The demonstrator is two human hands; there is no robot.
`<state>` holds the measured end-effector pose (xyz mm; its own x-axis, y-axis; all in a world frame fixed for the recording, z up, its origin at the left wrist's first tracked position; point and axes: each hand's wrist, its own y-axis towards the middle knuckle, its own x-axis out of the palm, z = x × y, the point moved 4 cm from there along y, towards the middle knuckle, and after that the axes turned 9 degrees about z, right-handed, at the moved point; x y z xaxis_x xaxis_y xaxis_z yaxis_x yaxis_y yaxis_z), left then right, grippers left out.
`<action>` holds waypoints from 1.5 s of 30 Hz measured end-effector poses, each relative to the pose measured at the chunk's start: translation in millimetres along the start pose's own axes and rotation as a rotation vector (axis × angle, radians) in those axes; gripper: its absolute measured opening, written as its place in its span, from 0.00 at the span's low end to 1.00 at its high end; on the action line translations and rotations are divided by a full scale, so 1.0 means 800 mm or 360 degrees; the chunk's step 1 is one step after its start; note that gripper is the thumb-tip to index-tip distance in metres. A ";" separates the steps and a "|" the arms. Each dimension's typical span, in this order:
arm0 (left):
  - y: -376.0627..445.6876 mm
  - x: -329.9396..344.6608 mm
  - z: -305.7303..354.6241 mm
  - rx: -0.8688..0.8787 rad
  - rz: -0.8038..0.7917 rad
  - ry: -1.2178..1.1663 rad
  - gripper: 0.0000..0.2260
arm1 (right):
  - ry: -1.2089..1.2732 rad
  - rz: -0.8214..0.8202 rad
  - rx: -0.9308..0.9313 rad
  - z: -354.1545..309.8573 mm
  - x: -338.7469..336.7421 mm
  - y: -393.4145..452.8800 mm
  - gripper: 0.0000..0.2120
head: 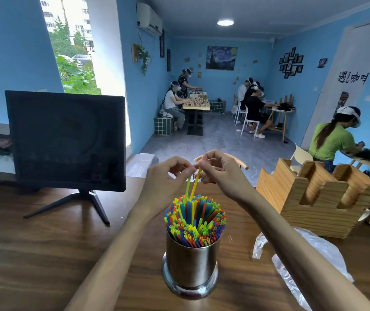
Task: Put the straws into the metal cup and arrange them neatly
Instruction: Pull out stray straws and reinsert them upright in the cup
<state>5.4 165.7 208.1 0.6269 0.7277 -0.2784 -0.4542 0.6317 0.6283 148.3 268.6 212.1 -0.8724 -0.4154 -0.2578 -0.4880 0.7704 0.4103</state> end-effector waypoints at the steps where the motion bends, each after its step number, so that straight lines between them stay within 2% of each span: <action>1: 0.004 -0.002 0.005 -0.0045 0.0058 -0.0082 0.04 | 0.0039 -0.0031 0.0008 -0.001 0.002 -0.003 0.09; 4: 0.012 -0.005 0.023 -0.0184 0.0099 -0.0314 0.06 | 0.0114 -0.0062 -0.0048 -0.011 0.010 -0.009 0.09; 9: 0.019 -0.012 0.053 -0.0159 0.0149 -0.0422 0.03 | 0.0179 0.0104 -0.0252 -0.043 0.008 -0.014 0.11; 11: 0.017 -0.020 0.061 -0.0074 0.0284 -0.0371 0.02 | 0.0143 0.0176 -0.0402 -0.058 0.002 -0.011 0.13; 13: 0.010 -0.029 0.065 -0.0046 0.0472 -0.0258 0.11 | 0.0130 0.0316 -0.0501 -0.071 -0.007 -0.006 0.14; 14: 0.006 -0.030 0.064 -0.0116 0.0459 -0.0199 0.17 | 0.0138 0.0401 -0.0540 -0.078 -0.012 -0.004 0.13; 15: 0.002 -0.028 0.063 -0.0276 0.0308 -0.0162 0.22 | 0.0168 0.0482 -0.0570 -0.084 -0.017 -0.003 0.12; 18: -0.016 -0.010 0.060 -0.0849 -0.0444 -0.0239 0.29 | 0.0272 0.0613 -0.0664 -0.099 -0.025 -0.009 0.09; 19: -0.018 -0.006 0.058 -0.0949 -0.0547 -0.0357 0.30 | 0.0269 0.0596 -0.0700 -0.103 -0.023 -0.014 0.09; 20: -0.018 -0.005 0.056 -0.1023 -0.0525 -0.0520 0.29 | 0.0244 0.0550 -0.0739 -0.105 -0.019 -0.021 0.09; 22: -0.009 -0.007 0.048 -0.1136 -0.0309 -0.0796 0.23 | 0.0166 0.0414 -0.0827 -0.106 -0.008 -0.036 0.11; 24: -0.001 -0.013 0.038 -0.1213 -0.0149 -0.0915 0.18 | 0.0041 0.0327 -0.0926 -0.103 -0.002 -0.050 0.13; 27: 0.011 -0.017 0.028 -0.1280 -0.0150 -0.1057 0.12 | -0.0215 0.0301 -0.1178 -0.093 -0.001 -0.063 0.08; 30: 0.022 -0.022 0.025 -0.1178 -0.0116 -0.1080 0.11 | -0.0399 0.0223 -0.1393 -0.068 0.001 -0.073 0.06; 32: 0.026 -0.025 0.028 -0.1003 -0.0072 -0.0913 0.11 | -0.0580 0.0173 -0.1488 -0.045 0.002 -0.078 0.06; 34: 0.028 -0.025 0.031 -0.0813 -0.0037 -0.0728 0.12 | -0.0805 0.0064 -0.1458 -0.020 0.004 -0.076 0.09; 36: 0.028 -0.024 0.030 -0.0598 0.0024 -0.0503 0.15 | -0.0763 -0.0012 -0.1180 0.002 0.003 -0.067 0.12; 38: 0.024 -0.020 0.024 -0.0404 0.0043 -0.0310 0.20 | -0.0571 0.0108 -0.0819 0.020 -0.005 -0.051 0.11; 40: 0.015 -0.015 0.018 -0.0272 -0.0014 -0.0239 0.29 | -0.0562 0.0187 -0.0574 0.034 -0.011 -0.035 0.10; 43: 0.004 -0.012 0.016 -0.0058 -0.0075 -0.0132 0.42 | -0.0703 -0.0091 -0.0384 0.046 0.000 -0.019 0.03; 45: 0.002 -0.014 0.014 0.0014 -0.0108 -0.0082 0.43 | -0.0761 -0.0182 -0.0370 0.046 0.011 -0.015 0.02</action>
<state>5.1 155.9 220.7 0.6879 0.6683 -0.2831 -0.4041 0.6766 0.6156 147.6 273.6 172.7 -0.7296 -0.1824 -0.6591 -0.6200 0.5832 0.5249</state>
